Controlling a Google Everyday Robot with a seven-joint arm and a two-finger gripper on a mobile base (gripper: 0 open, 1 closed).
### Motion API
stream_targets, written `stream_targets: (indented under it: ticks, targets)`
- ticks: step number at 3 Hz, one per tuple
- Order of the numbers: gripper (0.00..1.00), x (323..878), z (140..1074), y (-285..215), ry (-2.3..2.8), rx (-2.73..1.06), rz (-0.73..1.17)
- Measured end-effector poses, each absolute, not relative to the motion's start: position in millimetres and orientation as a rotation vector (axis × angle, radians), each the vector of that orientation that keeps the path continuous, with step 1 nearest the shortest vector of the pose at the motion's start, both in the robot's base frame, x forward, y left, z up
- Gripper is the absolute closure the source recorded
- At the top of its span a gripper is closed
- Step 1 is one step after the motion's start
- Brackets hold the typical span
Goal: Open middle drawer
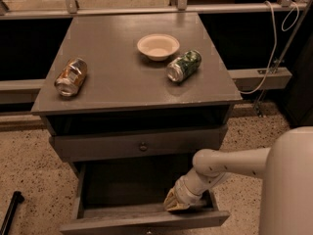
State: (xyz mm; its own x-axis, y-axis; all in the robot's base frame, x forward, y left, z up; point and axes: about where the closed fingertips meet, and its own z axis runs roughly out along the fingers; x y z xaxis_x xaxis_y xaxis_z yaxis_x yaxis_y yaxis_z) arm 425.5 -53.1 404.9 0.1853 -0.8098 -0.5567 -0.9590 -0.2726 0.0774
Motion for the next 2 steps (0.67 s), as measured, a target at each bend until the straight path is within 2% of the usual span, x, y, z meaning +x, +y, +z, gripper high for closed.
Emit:
stream_targets:
  ticks: [1, 2]
  targets:
    - [0.94, 425.7, 439.5, -54.3, 1.64, -2.056, 0.733]
    - [0.94, 445.3, 470.6, -70.0, 1.622, -1.898, 0.62]
